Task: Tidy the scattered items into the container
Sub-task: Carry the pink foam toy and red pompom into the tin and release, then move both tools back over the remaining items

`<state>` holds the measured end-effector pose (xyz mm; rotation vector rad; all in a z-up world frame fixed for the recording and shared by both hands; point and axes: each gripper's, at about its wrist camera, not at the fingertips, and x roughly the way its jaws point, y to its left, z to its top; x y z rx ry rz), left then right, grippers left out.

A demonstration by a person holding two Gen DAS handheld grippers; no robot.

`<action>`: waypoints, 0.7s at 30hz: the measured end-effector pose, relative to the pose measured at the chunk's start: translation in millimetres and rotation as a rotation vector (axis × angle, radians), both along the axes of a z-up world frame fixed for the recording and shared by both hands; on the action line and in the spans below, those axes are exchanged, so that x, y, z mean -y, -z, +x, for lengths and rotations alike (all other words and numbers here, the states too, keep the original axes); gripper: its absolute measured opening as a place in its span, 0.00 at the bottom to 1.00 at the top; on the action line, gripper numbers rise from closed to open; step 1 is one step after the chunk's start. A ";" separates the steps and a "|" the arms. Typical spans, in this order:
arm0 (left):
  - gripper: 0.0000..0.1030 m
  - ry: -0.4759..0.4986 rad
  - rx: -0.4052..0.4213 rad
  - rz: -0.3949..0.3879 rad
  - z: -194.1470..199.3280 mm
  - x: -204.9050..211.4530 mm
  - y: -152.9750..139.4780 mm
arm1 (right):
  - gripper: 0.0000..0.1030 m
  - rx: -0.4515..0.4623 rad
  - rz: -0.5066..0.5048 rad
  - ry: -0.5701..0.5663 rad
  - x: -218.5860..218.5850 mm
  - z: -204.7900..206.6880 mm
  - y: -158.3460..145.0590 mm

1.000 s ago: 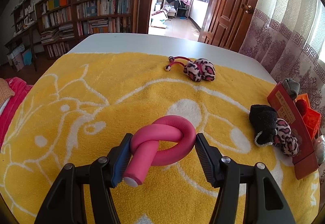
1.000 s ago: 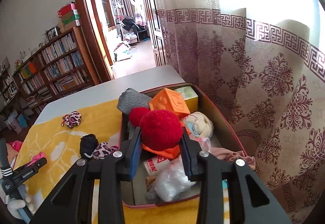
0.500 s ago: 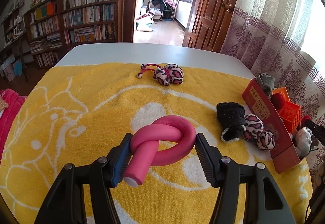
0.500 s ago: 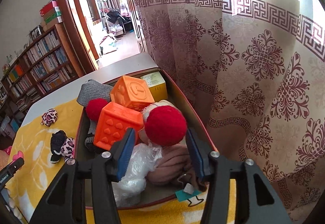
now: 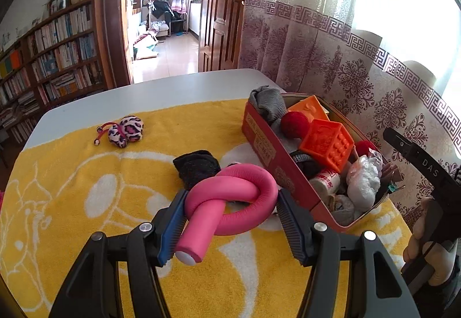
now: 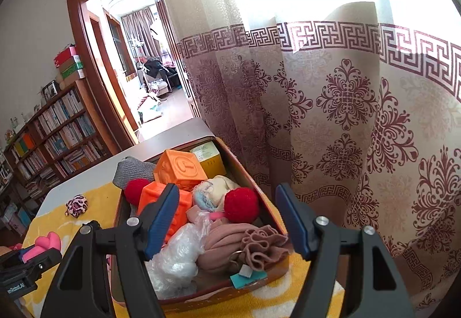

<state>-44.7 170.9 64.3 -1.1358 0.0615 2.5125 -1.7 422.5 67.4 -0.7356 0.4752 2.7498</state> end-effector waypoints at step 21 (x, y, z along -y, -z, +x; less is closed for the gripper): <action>0.65 0.215 0.054 0.039 -12.3 -102.3 11.2 | 0.72 -0.066 -0.095 0.014 -20.9 10.5 5.8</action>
